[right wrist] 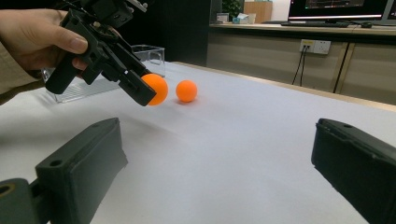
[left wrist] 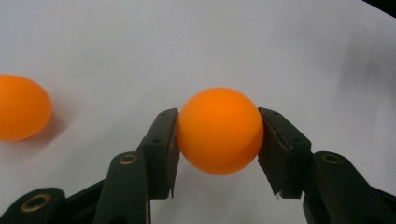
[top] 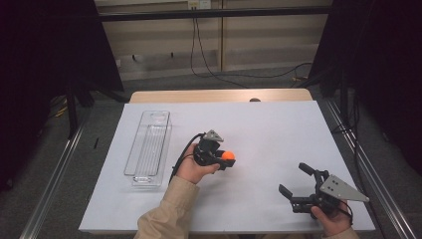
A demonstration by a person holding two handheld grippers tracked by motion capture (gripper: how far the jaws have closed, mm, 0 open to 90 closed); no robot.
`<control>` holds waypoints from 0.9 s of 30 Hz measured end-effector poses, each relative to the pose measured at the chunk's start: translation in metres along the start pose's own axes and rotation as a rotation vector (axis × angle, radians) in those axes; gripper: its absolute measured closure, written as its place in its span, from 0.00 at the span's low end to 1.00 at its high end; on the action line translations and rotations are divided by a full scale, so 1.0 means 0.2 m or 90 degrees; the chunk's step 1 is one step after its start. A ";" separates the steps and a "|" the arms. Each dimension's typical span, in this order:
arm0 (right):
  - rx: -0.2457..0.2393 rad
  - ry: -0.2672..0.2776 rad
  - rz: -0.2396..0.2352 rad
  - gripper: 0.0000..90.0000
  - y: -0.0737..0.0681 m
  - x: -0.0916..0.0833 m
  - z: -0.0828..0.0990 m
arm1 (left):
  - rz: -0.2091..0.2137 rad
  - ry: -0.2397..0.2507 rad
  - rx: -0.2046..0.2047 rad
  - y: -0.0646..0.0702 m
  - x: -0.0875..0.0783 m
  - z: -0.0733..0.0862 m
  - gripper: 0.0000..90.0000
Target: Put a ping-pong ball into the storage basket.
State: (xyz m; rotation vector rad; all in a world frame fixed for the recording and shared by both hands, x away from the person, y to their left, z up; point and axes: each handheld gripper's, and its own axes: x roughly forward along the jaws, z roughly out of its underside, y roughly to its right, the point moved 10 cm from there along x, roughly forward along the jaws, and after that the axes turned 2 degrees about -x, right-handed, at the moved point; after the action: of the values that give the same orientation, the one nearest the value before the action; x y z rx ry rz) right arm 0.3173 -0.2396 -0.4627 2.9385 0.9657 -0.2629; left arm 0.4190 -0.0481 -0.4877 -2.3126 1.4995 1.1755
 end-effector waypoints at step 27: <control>-0.003 0.001 0.000 0.02 0.00 0.00 0.00 | -0.015 0.006 -0.033 -0.07 -0.08 0.00 0.57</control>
State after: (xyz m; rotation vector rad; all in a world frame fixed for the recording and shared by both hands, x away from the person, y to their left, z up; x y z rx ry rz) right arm 0.3171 -0.2400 -0.4622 2.9352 0.9643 -0.2581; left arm 0.4269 -0.0306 -0.4809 -2.3658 1.4577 1.2117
